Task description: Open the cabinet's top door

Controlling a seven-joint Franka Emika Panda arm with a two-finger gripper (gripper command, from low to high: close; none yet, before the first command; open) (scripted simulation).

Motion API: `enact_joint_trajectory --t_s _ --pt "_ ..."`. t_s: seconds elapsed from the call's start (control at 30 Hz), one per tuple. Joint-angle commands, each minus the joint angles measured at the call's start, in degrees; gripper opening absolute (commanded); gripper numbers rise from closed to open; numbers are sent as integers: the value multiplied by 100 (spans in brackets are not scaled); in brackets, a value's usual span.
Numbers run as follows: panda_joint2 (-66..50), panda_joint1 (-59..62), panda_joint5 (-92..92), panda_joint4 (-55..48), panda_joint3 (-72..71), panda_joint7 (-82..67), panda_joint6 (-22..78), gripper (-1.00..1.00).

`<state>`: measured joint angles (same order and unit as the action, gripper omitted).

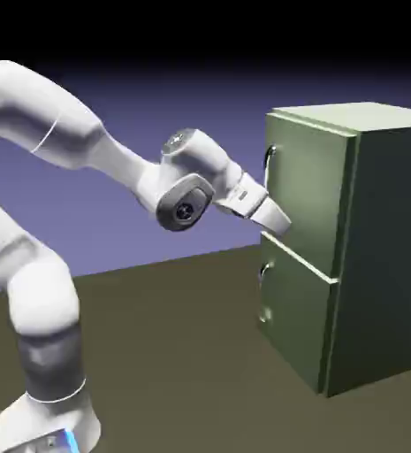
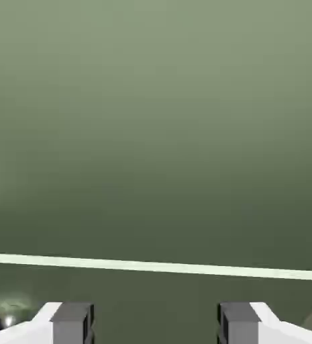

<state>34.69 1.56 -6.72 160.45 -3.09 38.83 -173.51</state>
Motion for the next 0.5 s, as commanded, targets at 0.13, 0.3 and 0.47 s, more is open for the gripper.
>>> enact_joint_trajectory --t_s 0.13,0.3,0.47 --pt "376 416 -1246 -102 -573 -672 93 0" --pt "752 832 -2493 -204 -1145 -1344 186 0" --pt "1128 1248 -3739 -306 -1718 -2016 279 0"
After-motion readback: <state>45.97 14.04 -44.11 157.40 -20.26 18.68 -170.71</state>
